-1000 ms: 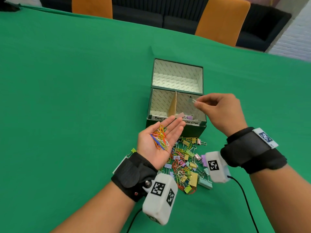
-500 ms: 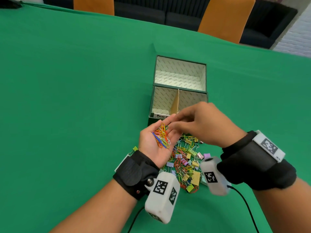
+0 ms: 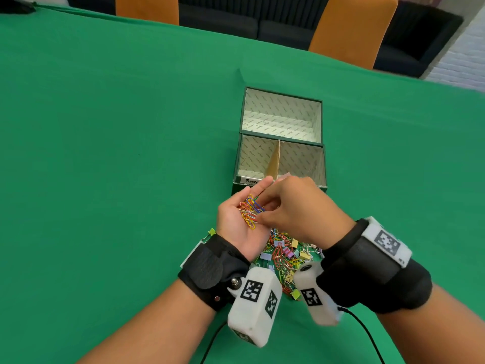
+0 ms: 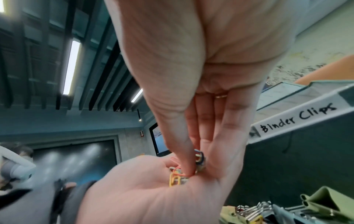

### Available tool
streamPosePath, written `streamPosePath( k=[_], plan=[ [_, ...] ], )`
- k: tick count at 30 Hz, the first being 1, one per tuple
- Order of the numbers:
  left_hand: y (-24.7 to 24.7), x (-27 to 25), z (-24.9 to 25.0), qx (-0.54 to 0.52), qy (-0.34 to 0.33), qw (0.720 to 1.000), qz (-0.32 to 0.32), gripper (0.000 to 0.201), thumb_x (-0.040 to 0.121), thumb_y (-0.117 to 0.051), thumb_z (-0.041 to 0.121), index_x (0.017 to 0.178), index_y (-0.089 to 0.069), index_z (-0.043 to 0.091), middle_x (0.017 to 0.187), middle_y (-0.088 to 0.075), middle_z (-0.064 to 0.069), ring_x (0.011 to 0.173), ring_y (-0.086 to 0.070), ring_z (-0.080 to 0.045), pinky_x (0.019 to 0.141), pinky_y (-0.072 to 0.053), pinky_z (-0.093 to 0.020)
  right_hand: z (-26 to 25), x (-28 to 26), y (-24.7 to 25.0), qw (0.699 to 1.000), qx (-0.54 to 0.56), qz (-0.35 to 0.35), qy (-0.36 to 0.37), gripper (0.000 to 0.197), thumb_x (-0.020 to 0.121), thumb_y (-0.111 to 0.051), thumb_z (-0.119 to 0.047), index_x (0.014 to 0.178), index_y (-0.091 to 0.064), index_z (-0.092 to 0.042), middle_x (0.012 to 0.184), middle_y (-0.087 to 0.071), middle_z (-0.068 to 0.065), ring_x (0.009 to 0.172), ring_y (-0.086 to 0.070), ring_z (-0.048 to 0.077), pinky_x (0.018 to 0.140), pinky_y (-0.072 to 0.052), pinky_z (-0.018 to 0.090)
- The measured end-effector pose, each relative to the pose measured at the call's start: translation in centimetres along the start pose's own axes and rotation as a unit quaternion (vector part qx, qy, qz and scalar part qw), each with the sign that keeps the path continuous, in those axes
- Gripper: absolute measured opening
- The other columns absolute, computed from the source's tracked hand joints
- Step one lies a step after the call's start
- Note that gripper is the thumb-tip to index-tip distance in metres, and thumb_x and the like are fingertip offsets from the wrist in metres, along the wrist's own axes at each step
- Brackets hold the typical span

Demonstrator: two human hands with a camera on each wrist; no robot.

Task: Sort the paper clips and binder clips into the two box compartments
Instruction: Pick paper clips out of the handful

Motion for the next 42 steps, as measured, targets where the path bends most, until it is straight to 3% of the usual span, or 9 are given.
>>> streamPosePath(
  k=[4,10,16,21,25,29,37,39,42],
  plan=[
    [-0.2,-0.1,0.3,0.028,-0.008,0.999,-0.02,0.039,0.097,-0.027,0.025,0.109,-0.056,0.002,0.086,-0.072,-0.018,0.071,-0.07,-0.029,0.064,-0.053,-0.032,1.2,0.2,0.7,0.994,0.106,-0.002,-0.019,0.016,0.077,-0.077,-0.02,0.075,-0.073,-0.035,0.064,-0.071,-0.008,0.051,-0.061,-0.002,0.063,-0.055,0.02],
    [-0.1,0.0,0.3,0.019,0.001,1.0,-0.016,0.04,0.097,-0.03,0.026,0.111,-0.058,0.001,0.097,-0.069,-0.021,0.081,-0.068,-0.034,0.067,-0.054,-0.037,2.6,0.7,0.2,0.978,0.202,-0.023,-0.035,0.011,0.082,-0.075,-0.015,0.091,-0.077,-0.02,0.069,-0.074,0.002,0.063,-0.072,0.017,0.073,-0.061,0.04],
    [0.5,0.4,0.6,-0.006,0.004,1.0,0.008,0.04,0.091,-0.038,0.022,0.116,-0.056,-0.004,0.127,-0.054,-0.027,0.134,-0.039,-0.041,0.116,-0.023,-0.044,2.7,0.6,1.1,0.957,0.285,-0.01,-0.045,0.006,0.081,-0.075,-0.009,0.086,-0.075,-0.014,0.073,-0.075,0.01,0.061,-0.068,0.017,0.072,-0.06,0.04],
    [0.3,0.2,0.9,-0.023,0.007,1.0,0.018,0.044,0.096,-0.036,0.022,0.124,-0.055,-0.007,0.136,-0.049,-0.028,0.132,-0.044,-0.035,0.115,-0.028,-0.04,2.4,0.5,1.8,0.942,0.332,0.006,-0.04,0.01,0.082,-0.074,-0.009,0.085,-0.073,-0.019,0.07,-0.075,0.002,0.063,-0.068,0.013,0.07,-0.06,0.033],
    [0.4,-0.5,1.5,-0.03,-0.001,1.0,0.009,0.04,0.097,-0.038,0.02,0.105,-0.067,-0.007,0.109,-0.065,-0.027,0.098,-0.065,-0.034,0.099,-0.047,-0.043,2.3,0.7,2.0,0.934,0.354,0.014,-0.039,0.007,0.081,-0.074,-0.011,0.085,-0.073,-0.016,0.069,-0.074,0.005,0.066,-0.068,0.019,0.072,-0.06,0.036],
    [0.9,-0.7,2.1,-0.047,-0.001,0.999,0.004,0.044,0.097,-0.037,0.02,0.1,-0.069,-0.011,0.111,-0.065,-0.028,0.105,-0.064,-0.039,0.089,-0.049,-0.051,2.9,1.8,3.4,0.916,0.388,0.08,-0.06,0.019,0.078,-0.076,-0.009,0.095,-0.071,-0.004,0.075,-0.074,0.012,0.065,-0.07,0.023,0.068,-0.061,0.034],
    [1.1,-1.2,2.1,-0.034,-0.001,0.999,0.013,0.041,0.099,-0.035,0.02,0.113,-0.06,-0.009,0.115,-0.064,-0.028,0.109,-0.062,-0.037,0.091,-0.05,-0.048,3.2,5.9,4.5,0.962,0.21,0.163,-0.069,0.012,0.081,-0.077,-0.021,0.089,-0.074,-0.012,0.069,-0.071,0.001,0.06,-0.067,0.015,0.063,-0.058,0.03],
    [1.1,-1.3,2.1,-0.028,0.0,1.0,0.014,0.041,0.099,-0.035,0.02,0.113,-0.06,-0.009,0.115,-0.064,-0.028,0.109,-0.063,-0.037,0.091,-0.051,-0.047,2.8,6.4,3.5,0.986,0.093,0.123,-0.055,0.015,0.082,-0.076,-0.028,0.092,-0.076,-0.017,0.078,-0.071,-0.003,0.068,-0.063,0.008,0.064,-0.05,0.02],
    [1.2,-1.2,2.1,-0.026,0.0,1.0,0.015,0.041,0.099,-0.035,0.02,0.115,-0.059,-0.009,0.117,-0.063,-0.028,0.111,-0.061,-0.037,0.091,-0.051,-0.046,3.0,6.1,2.4,0.996,-0.009,0.07,-0.058,0.024,0.083,-0.072,-0.041,0.1,-0.074,-0.024,0.098,-0.073,-0.004,0.085,-0.065,0.011,0.081,-0.054,0.03]
  ],
)
Point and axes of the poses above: each hand's wrist, its own x-axis towards the middle knuckle, its own y-axis out of the back of the hand, z = x × y, the point moved 7 cm from there along x, towards the middle knuckle
